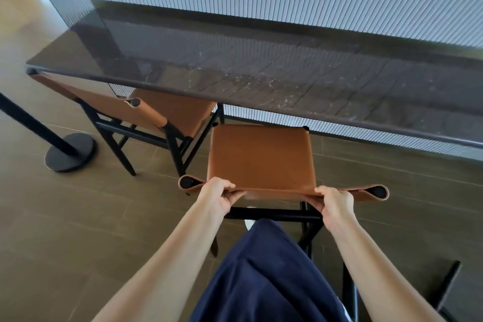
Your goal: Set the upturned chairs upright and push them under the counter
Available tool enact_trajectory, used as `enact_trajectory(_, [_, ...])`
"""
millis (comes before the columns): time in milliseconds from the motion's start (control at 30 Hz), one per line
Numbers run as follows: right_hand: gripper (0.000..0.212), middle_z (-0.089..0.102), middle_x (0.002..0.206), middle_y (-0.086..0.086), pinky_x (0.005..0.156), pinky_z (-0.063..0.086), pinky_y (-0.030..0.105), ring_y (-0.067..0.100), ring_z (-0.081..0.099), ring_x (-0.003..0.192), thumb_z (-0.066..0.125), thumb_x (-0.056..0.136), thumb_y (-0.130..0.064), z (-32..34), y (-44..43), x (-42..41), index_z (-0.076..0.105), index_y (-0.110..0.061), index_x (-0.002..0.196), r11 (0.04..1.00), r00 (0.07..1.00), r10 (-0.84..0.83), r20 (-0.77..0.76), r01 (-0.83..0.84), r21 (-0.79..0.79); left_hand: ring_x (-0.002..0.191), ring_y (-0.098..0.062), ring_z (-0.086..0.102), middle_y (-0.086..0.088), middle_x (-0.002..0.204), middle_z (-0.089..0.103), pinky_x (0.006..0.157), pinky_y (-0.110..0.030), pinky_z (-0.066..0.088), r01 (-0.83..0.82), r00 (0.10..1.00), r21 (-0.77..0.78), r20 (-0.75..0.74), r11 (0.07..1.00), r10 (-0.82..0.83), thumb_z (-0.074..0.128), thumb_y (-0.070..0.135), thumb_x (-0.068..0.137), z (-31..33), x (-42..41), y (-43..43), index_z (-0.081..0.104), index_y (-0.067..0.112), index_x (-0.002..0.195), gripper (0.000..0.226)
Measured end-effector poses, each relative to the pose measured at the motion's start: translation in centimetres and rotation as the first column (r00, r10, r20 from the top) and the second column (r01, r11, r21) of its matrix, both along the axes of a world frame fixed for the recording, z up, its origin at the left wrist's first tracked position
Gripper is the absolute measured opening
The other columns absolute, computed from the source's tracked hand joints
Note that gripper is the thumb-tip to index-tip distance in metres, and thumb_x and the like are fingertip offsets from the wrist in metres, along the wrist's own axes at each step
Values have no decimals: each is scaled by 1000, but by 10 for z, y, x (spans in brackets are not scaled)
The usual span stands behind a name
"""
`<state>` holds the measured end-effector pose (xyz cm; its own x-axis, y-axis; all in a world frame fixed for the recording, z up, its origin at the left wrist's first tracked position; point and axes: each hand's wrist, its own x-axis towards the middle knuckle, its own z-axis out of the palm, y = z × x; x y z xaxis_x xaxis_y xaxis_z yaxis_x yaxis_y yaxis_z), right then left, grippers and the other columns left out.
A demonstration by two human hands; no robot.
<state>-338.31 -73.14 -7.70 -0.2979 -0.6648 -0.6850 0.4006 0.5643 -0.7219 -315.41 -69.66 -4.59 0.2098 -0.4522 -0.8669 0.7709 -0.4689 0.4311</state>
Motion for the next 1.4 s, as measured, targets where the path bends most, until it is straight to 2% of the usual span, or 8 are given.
enact_trajectory(200, [11,63,96,19,50,59,33,28,71,53,57,86,12,15,-46,9,58,8,97,999,999,-33,13,33,14,108,-45,59,-25,106,59,76,-53,55,-38,998,-22,-41,999,37,43,-19,87,14,10,-47,53,-5,114,32])
enact_trajectory(367, [12,60,96,18,49,58,30,26,70,52,58,87,10,33,-78,16,57,7,99,999,999,-44,14,44,8,104,-45,62,-25,103,60,75,-50,57,-60,997,-36,-59,998,58,47,-17,87,28,16,-80,55,-2,99,20])
enact_trajectory(533, [12,58,96,17,51,59,32,25,70,50,57,87,10,45,-99,25,55,2,95,997,997,-71,24,70,14,98,-44,65,-26,100,61,60,-46,59,-50,998,-65,-42,997,47,51,-14,87,33,20,-100,55,-1,101,20])
enact_trajectory(767, [11,55,95,16,46,56,29,27,67,59,56,87,12,53,-109,33,53,1,88,993,993,-118,9,118,-9,95,-42,66,-24,95,61,55,-43,60,-6,999,-73,-53,997,2,53,-11,89,32,25,-112,55,-1,100,15])
enact_trajectory(933, [12,55,93,17,47,57,32,27,67,61,53,87,14,59,-112,38,52,1,89,992,991,-130,13,130,-1,93,-40,65,-21,88,59,72,-45,58,14,998,-64,-54,998,-18,50,-10,91,37,28,-118,52,0,91,11])
enact_trajectory(1100, [21,55,92,18,46,58,34,31,65,72,50,88,15,53,-99,32,50,6,107,993,993,-117,10,117,24,85,-35,60,-17,86,53,89,-52,52,29,997,-46,-65,999,-32,44,-15,91,31,25,-108,50,0,88,16])
enact_trajectory(1233, [17,58,92,19,44,57,31,30,66,73,51,89,14,50,-96,32,51,5,104,998,998,-68,-10,68,17,107,-42,60,-18,92,55,75,-52,52,71,997,-39,-33,997,-72,42,-14,92,29,31,-108,51,-3,96,15])
enact_trajectory(1400, [12,57,91,20,44,56,32,30,67,66,51,90,14,37,-101,34,50,2,88,996,996,-83,26,83,12,109,-43,60,-18,92,55,73,-49,54,114,993,-61,-9,992,-115,42,-16,90,20,36,-119,50,1,90,19])
